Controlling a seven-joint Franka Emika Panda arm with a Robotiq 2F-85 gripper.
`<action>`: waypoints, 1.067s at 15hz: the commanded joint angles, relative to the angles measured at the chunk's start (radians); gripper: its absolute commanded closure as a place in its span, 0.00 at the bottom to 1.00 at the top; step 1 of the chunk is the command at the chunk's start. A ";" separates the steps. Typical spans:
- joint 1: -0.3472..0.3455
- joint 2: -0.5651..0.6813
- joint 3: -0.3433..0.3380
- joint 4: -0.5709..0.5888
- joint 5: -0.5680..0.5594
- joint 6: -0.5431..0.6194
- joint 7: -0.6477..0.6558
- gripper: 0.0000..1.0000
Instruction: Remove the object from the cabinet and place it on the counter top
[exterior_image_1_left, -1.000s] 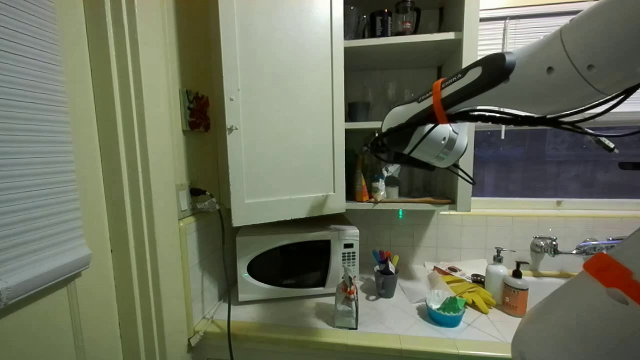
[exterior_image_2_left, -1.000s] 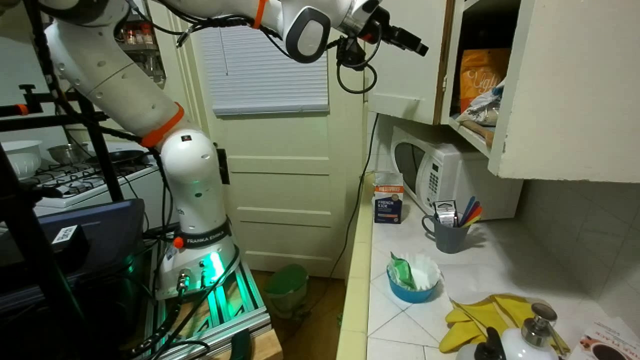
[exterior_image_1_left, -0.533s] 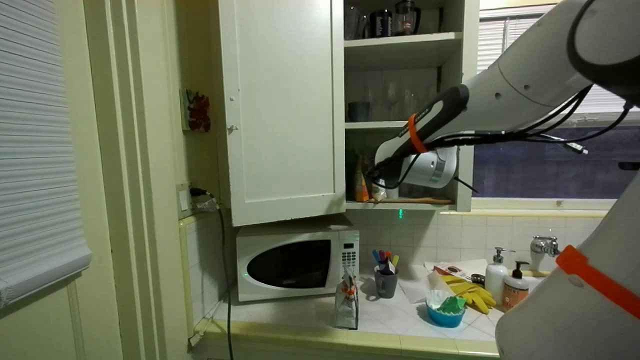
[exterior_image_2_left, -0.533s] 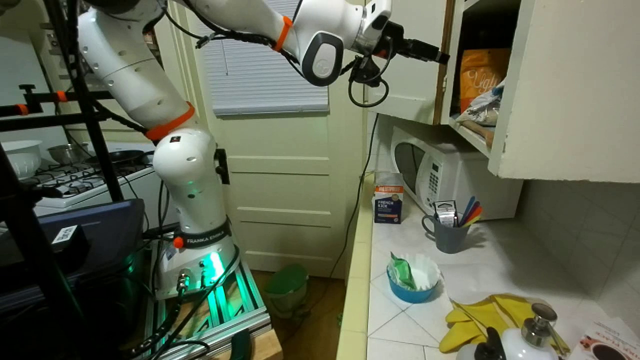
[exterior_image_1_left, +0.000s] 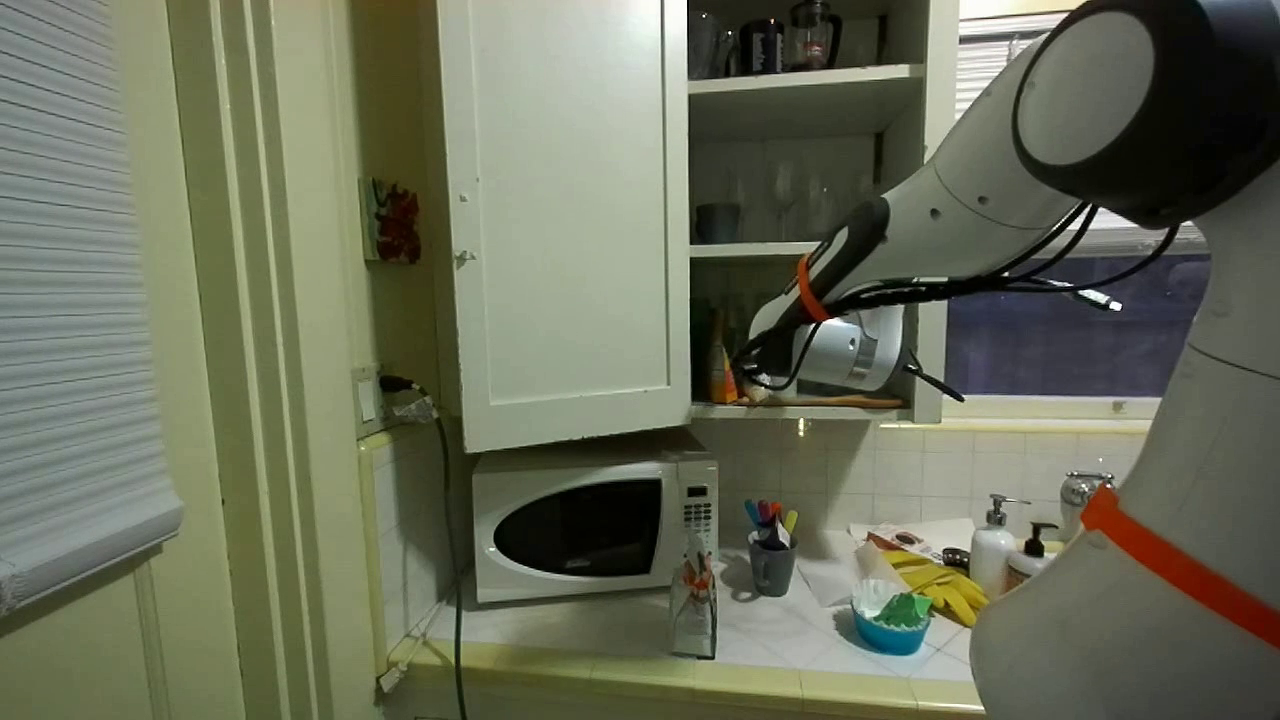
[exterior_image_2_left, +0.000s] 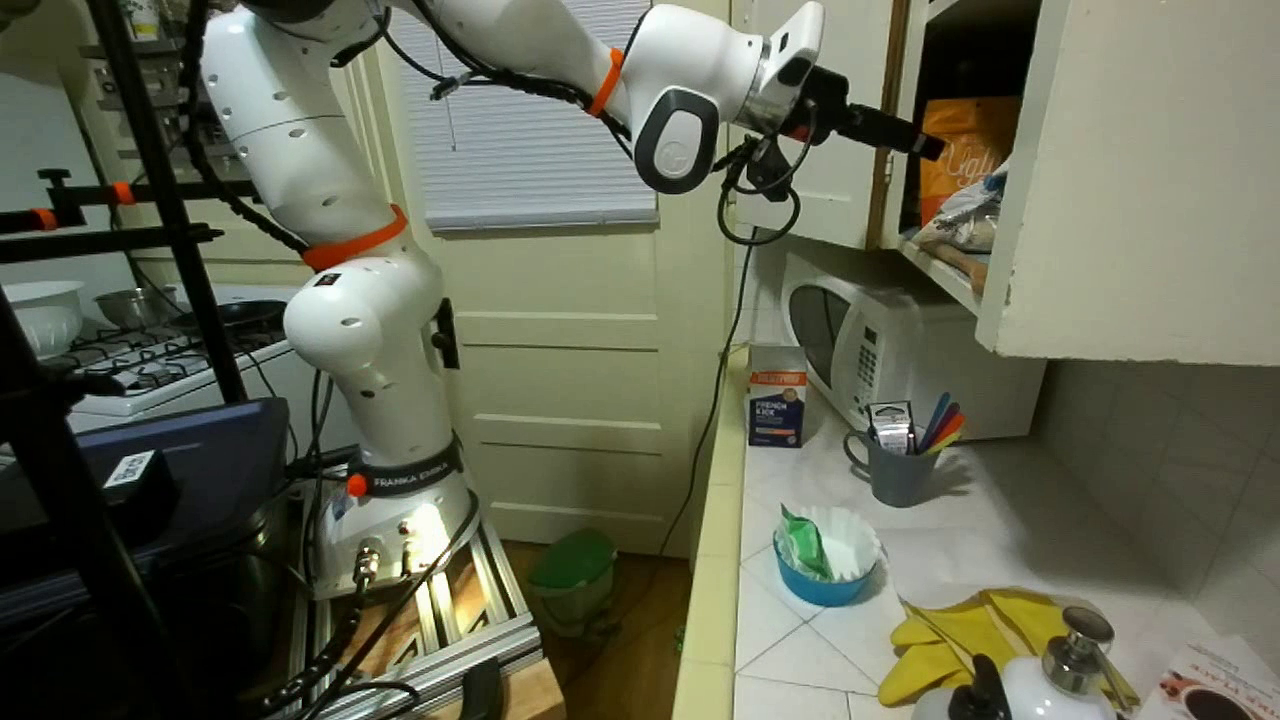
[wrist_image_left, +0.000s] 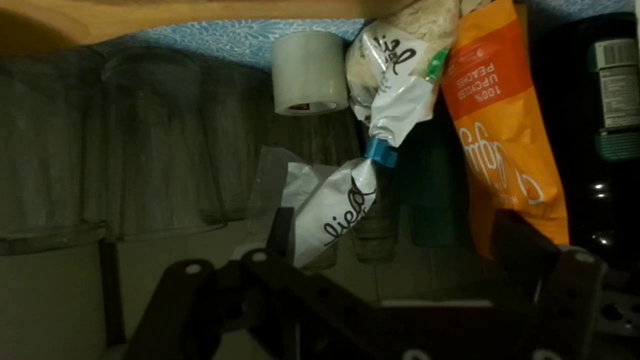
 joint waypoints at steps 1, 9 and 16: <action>0.000 0.000 0.001 0.001 0.001 0.000 0.000 0.00; -0.159 0.162 0.181 0.071 0.262 0.218 -0.081 0.00; -0.119 0.292 0.238 0.201 0.282 0.209 -0.095 0.00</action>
